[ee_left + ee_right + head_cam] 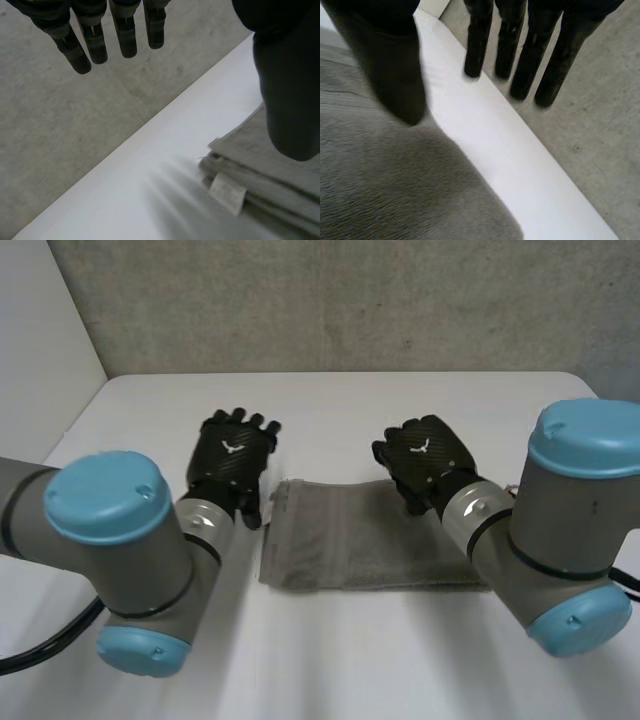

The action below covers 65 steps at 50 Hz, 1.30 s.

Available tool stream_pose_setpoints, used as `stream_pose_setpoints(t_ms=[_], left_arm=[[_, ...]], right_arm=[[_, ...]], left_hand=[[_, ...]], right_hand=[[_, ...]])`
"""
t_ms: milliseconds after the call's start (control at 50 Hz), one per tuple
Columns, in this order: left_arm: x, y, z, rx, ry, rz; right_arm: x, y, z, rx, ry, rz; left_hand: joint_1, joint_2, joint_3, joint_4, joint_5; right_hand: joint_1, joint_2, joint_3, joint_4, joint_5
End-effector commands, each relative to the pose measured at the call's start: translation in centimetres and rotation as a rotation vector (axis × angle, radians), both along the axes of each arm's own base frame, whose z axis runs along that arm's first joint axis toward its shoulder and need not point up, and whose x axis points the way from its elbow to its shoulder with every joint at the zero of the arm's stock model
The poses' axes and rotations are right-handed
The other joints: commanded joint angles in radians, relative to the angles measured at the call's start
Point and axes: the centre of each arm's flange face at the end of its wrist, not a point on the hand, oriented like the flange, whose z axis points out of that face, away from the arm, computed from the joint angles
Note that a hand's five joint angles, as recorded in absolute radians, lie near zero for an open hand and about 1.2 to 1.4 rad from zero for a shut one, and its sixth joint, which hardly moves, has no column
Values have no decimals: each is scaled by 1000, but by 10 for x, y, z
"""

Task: Fold the towel.

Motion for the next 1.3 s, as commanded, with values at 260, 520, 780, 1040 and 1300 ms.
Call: stream_pose_setpoints(t_ms=[260, 520, 780, 1040, 1300], left_arm=[[5, -1, -1, 59, 94, -6], [6, -1, -2, 69, 108, -6], [4, 2, -4, 74, 105, -15], [5, 1, -3, 72, 106, -12], [4, 2, -3, 72, 106, -13]], right_arm=[[-119, -7, -62, 320, -119, -266], [-121, -10, -82, 366, -172, -280], [-119, -24, -84, 338, -183, -283], [-110, -20, -88, 355, -170, -264], [-106, -14, -89, 390, -206, -278]], left_hand=[[-65, -64, -47, -68, -204], [-65, -64, -47, -68, -204], [-65, -64, -47, -68, -204], [-65, -64, -47, -68, -204], [-62, -61, -45, -65, -201]], right_hand=[[-292, -285, -303, -316, -283], [-93, -86, -104, -116, -84], [456, 463, 445, 432, 465], [355, 362, 344, 331, 364], [207, 214, 196, 183, 216]])
